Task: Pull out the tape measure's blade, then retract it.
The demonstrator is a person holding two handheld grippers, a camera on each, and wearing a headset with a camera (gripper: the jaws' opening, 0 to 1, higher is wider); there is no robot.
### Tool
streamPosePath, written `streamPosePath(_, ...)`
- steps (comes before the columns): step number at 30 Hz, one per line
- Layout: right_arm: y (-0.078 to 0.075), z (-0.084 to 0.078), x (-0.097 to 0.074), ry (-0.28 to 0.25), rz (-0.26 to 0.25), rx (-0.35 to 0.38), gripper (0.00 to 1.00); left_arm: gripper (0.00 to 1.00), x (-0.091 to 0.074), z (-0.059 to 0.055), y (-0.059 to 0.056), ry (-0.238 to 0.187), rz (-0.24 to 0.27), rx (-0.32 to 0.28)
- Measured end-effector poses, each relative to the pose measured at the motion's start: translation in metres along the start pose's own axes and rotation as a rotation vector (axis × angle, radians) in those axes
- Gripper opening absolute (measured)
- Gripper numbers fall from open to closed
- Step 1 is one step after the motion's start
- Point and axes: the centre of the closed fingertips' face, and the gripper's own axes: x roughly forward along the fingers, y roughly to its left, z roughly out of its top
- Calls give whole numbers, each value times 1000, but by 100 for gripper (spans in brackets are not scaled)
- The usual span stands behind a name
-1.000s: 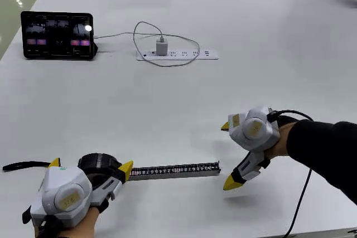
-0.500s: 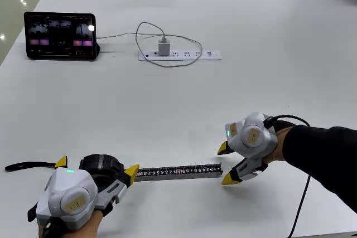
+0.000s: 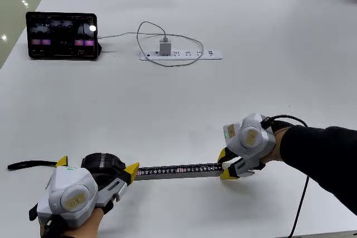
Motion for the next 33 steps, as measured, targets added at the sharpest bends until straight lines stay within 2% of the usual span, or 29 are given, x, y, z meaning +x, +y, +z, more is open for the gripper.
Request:
streamPosePath(4, -3, -1, 2, 15, -8, -21, 12, 99, 0, 1, -1, -3, -3, 0)
streamPosePath(12, -4, -1, 4, 28, 8, -33, 11, 99, 1, 0, -2, -2, -8, 7)
streamPosePath(17, -4, -1, 4, 44, 12, -53, 11, 93, 0, 0, -2, 1, -9, 5)
streamPosePath(21, -4, -1, 4, 44, 1, 11, 11, 84, 1, -4, -4, 20, -22, -8)
streamPosePath(24, -5, -1, 4, 52, -1, 20, 11, 79, 2, -6, -6, 25, -36, 2)
streamPosePath(26, -5, 0, 4, 60, -2, 29, 11, 76, 1, -7, -7, 36, -40, -16)
streamPosePath(29, -5, -1, 4, 78, 5, 20, 11, 71, 1, -7, -4, 38, -30, -26)
streamPosePath(31, -6, -1, 5, 93, 9, 6, 10, 67, 0, -6, 1, 37, -14, -70)
streamPosePath(33, -6, -1, 6, 106, 8, 7, 10, 67, 0, -9, 4, 53, -4, -83)
